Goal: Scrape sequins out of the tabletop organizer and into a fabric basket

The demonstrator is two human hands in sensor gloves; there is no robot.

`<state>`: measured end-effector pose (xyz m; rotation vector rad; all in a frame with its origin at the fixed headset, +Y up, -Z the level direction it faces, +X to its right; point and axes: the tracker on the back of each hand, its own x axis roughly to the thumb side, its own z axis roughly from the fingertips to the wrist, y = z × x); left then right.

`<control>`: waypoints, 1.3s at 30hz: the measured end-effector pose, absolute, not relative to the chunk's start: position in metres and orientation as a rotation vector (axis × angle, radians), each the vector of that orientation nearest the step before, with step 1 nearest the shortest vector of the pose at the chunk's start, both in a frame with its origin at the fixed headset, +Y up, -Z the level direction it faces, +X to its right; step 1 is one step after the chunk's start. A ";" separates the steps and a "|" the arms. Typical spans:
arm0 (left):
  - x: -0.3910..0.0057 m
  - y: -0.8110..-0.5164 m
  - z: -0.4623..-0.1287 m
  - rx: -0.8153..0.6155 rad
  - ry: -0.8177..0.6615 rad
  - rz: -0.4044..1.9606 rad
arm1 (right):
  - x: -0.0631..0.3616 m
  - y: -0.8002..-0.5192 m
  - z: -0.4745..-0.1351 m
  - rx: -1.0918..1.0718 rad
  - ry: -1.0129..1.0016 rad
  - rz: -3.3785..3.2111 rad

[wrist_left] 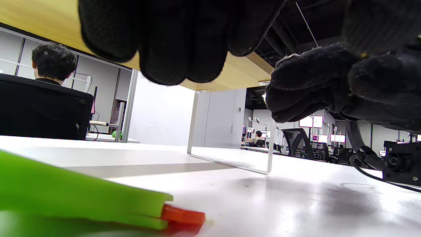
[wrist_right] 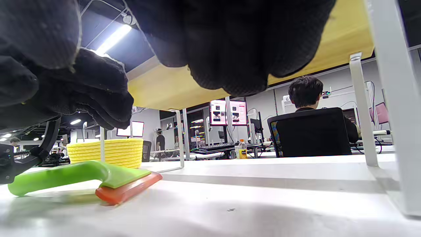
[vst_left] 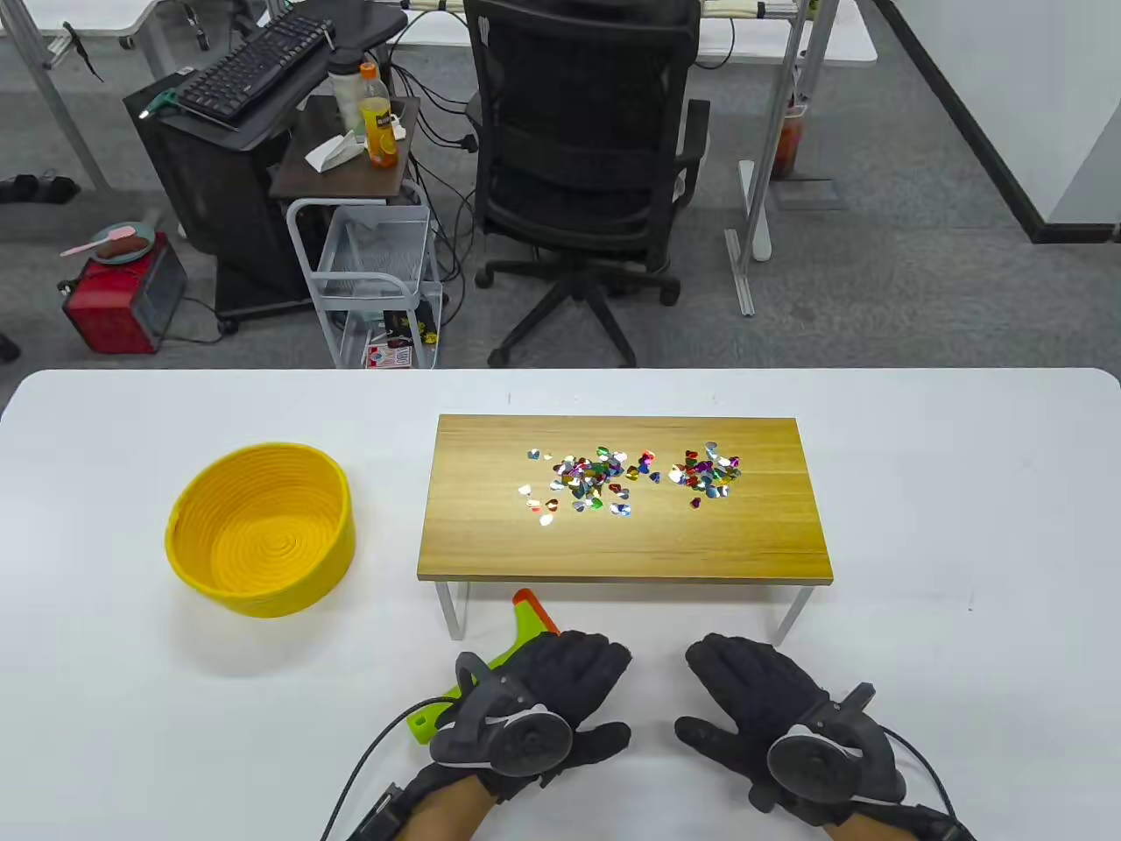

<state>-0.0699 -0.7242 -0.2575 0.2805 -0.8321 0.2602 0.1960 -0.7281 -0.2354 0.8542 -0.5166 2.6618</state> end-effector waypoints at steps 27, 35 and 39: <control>-0.073 -0.722 -0.257 0.301 -0.809 0.247 | 0.200 -0.728 -0.238 0.807 -0.518 2.682; -0.073 -0.718 -0.259 0.276 -0.779 0.208 | 0.205 -0.725 -0.239 0.785 -0.533 2.682; -0.080 -0.706 -0.264 0.200 -0.712 0.183 | 0.208 -0.724 -0.239 0.773 -0.538 2.682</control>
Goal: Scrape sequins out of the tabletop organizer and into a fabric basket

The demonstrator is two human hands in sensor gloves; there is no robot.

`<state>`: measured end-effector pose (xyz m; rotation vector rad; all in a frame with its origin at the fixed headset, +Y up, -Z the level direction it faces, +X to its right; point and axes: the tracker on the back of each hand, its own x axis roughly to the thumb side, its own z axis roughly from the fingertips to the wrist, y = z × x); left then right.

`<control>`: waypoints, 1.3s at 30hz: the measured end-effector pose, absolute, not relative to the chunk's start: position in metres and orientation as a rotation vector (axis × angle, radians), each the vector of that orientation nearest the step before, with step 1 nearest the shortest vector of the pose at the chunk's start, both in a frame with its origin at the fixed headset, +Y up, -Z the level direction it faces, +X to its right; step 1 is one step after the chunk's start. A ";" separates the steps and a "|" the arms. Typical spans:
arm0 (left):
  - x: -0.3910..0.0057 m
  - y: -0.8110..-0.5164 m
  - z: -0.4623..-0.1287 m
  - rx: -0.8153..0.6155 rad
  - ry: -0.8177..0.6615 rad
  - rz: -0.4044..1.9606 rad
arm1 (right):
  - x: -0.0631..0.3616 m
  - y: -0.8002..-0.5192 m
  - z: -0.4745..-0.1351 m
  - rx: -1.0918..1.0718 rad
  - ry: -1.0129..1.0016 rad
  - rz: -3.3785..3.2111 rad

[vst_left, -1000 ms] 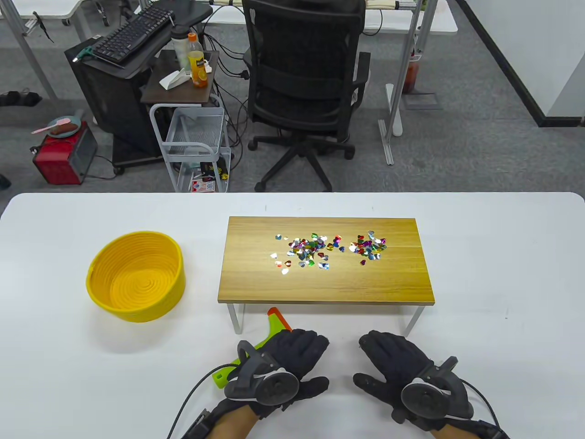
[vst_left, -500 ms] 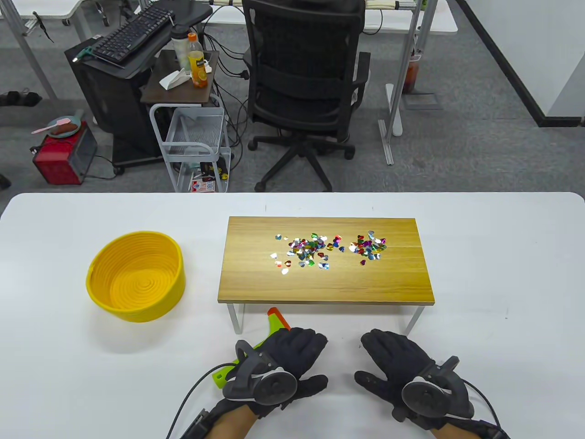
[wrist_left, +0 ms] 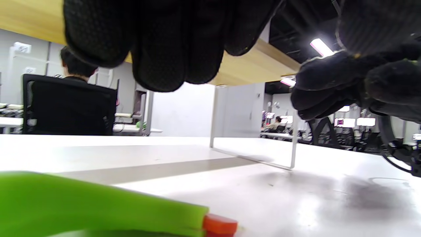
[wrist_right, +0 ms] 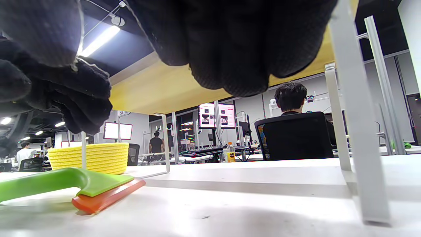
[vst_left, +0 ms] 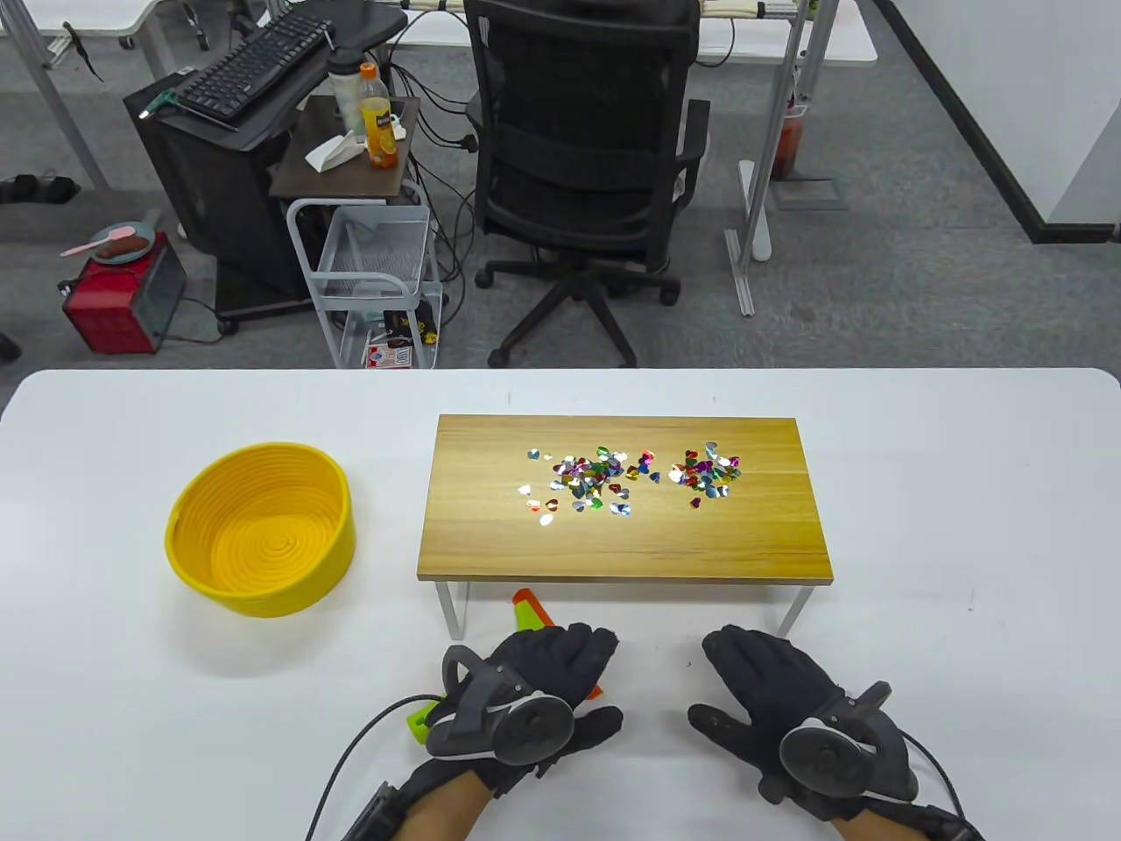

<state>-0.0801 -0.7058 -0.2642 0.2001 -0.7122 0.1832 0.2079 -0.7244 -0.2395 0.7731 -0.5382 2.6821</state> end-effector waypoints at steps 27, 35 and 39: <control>-0.146 -0.745 -0.276 -0.225 -0.301 -0.313 | 0.209 -0.725 -0.240 0.746 -0.538 2.688; -0.147 -0.760 -0.284 -0.288 -0.281 -0.321 | 0.209 -0.725 -0.241 0.743 -0.529 2.690; -0.151 -0.765 -0.287 -0.300 -0.292 -0.294 | 0.209 -0.725 -0.241 0.739 -0.520 2.697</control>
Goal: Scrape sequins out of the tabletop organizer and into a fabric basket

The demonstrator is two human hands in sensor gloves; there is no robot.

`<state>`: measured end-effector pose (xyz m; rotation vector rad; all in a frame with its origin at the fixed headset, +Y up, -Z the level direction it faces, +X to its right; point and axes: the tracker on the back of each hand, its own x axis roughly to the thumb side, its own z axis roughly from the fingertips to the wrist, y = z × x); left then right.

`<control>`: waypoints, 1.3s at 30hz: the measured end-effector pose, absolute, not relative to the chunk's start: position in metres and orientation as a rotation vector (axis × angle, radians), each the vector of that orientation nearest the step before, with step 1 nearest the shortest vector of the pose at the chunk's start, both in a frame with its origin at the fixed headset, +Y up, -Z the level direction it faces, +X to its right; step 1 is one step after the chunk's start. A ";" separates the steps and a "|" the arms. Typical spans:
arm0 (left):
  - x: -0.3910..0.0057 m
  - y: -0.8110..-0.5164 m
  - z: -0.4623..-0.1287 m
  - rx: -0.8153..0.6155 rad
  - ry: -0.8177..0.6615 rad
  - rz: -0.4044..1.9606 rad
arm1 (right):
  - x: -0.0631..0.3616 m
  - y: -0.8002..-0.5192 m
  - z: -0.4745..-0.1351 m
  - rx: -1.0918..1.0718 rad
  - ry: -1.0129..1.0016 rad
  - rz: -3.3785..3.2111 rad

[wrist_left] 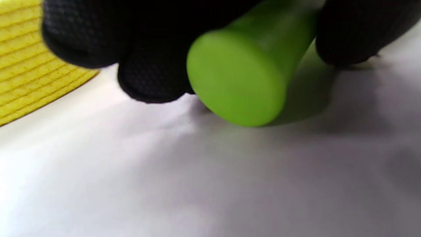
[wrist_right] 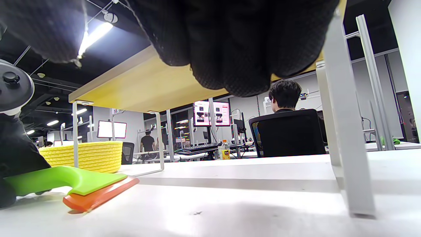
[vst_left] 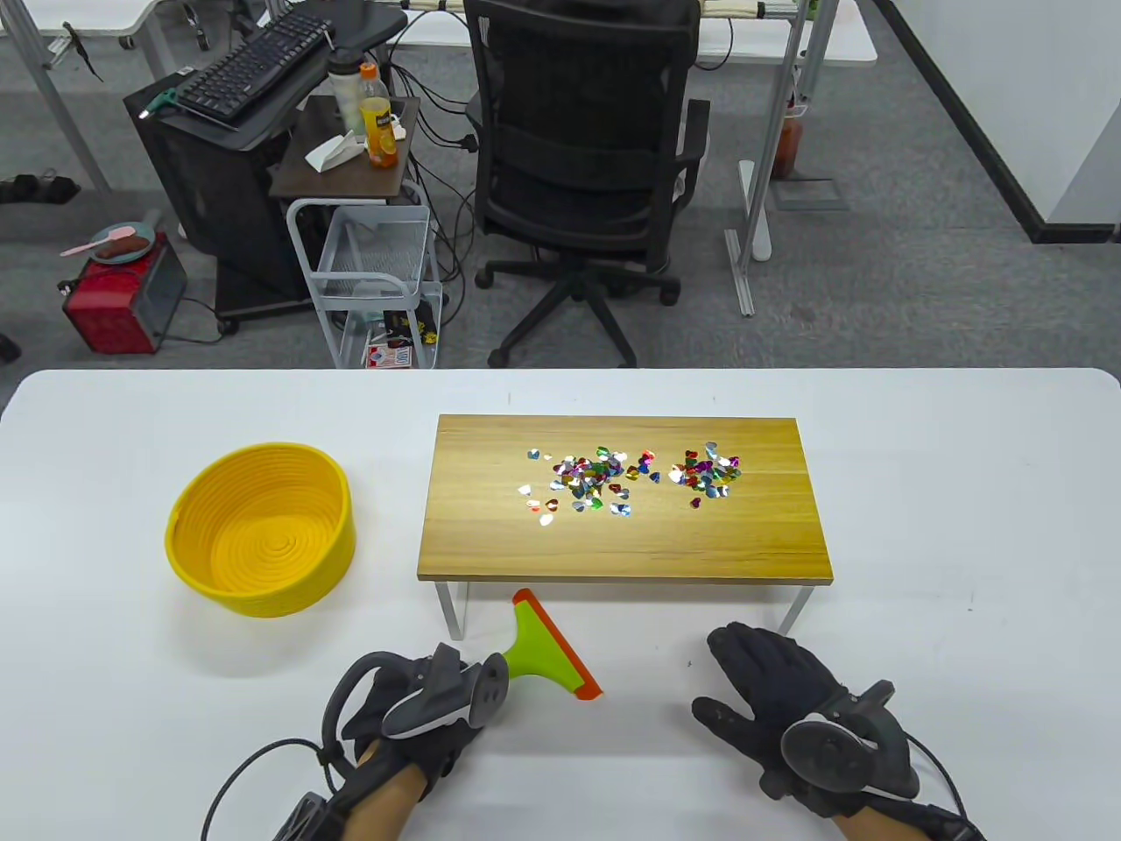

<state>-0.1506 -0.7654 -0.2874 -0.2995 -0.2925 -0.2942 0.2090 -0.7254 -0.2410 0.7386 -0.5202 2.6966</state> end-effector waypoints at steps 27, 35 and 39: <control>-0.157 -0.681 -0.252 0.107 -0.618 0.129 | 0.209 -0.729 -0.244 0.692 -0.469 2.681; -0.132 -0.650 -0.243 0.273 -0.619 0.449 | 0.205 -0.728 -0.242 0.692 -0.447 2.639; -0.112 -0.637 -0.239 0.332 -0.572 0.470 | 0.205 -0.729 -0.242 0.687 -0.431 2.597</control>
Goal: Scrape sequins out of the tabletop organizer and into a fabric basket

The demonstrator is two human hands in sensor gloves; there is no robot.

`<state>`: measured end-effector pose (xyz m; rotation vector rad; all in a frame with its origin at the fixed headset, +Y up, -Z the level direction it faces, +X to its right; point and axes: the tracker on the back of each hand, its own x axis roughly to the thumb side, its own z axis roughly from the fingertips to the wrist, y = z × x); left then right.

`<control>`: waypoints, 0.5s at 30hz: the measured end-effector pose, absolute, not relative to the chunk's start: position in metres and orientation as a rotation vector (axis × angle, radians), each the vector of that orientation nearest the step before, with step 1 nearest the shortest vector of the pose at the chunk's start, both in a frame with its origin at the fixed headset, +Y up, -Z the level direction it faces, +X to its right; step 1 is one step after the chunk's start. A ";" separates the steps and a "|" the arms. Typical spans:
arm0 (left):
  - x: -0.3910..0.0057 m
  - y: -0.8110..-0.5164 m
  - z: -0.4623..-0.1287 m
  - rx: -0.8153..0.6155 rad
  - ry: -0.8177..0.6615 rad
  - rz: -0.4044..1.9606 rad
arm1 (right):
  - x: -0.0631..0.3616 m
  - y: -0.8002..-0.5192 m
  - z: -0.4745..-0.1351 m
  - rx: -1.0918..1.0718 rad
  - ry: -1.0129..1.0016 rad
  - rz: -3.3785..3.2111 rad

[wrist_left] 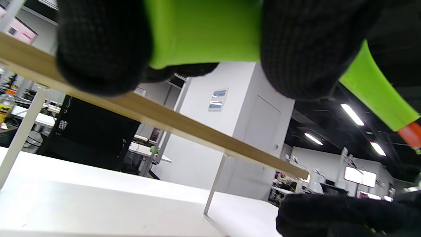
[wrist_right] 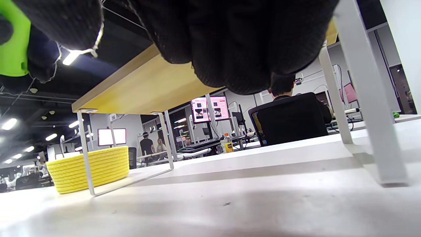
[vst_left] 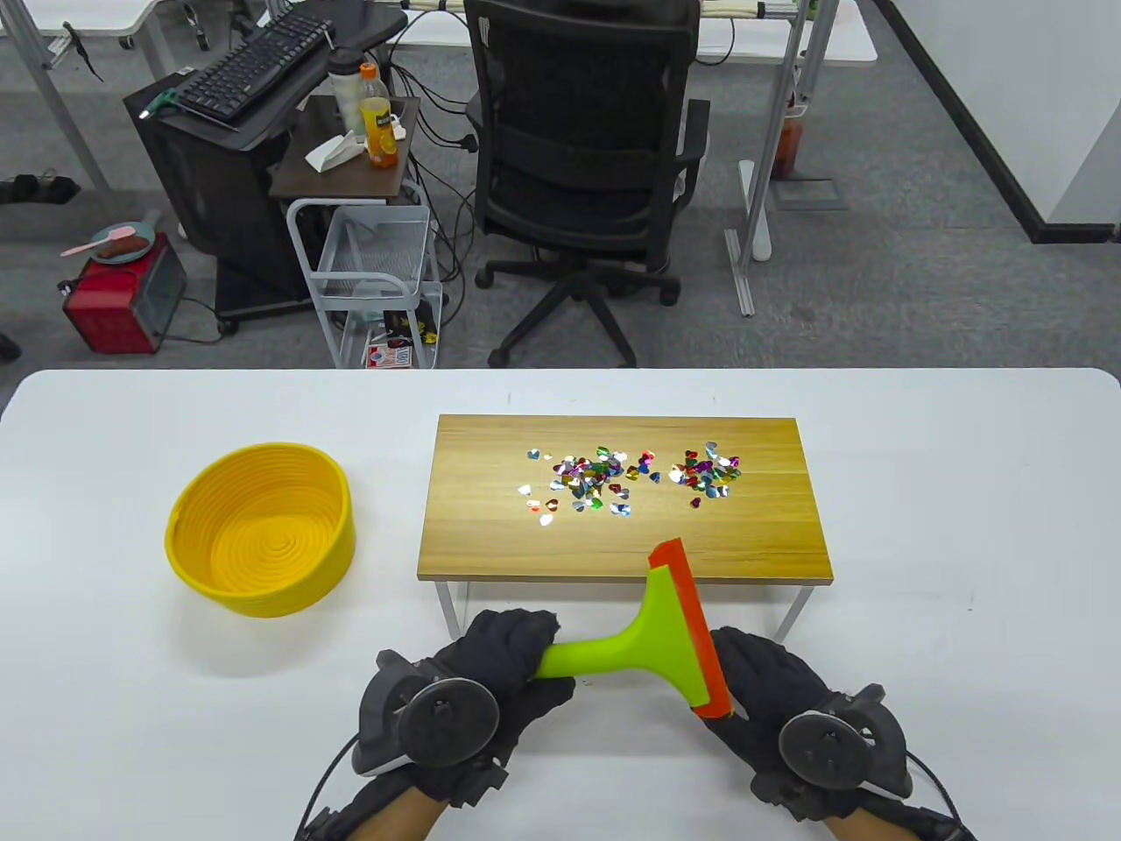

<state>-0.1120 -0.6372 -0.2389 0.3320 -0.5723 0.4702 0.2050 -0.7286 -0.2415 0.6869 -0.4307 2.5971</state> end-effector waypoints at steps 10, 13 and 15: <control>-0.049 -0.629 -0.231 0.481 -0.465 0.322 | 0.210 -0.719 -0.238 0.652 -0.343 2.296; -0.033 -0.632 -0.228 0.499 -0.467 0.258 | 0.214 -0.717 -0.238 0.613 -0.315 2.149; -0.023 -0.635 -0.228 0.510 -0.470 0.222 | 0.217 -0.716 -0.238 0.590 -0.305 2.072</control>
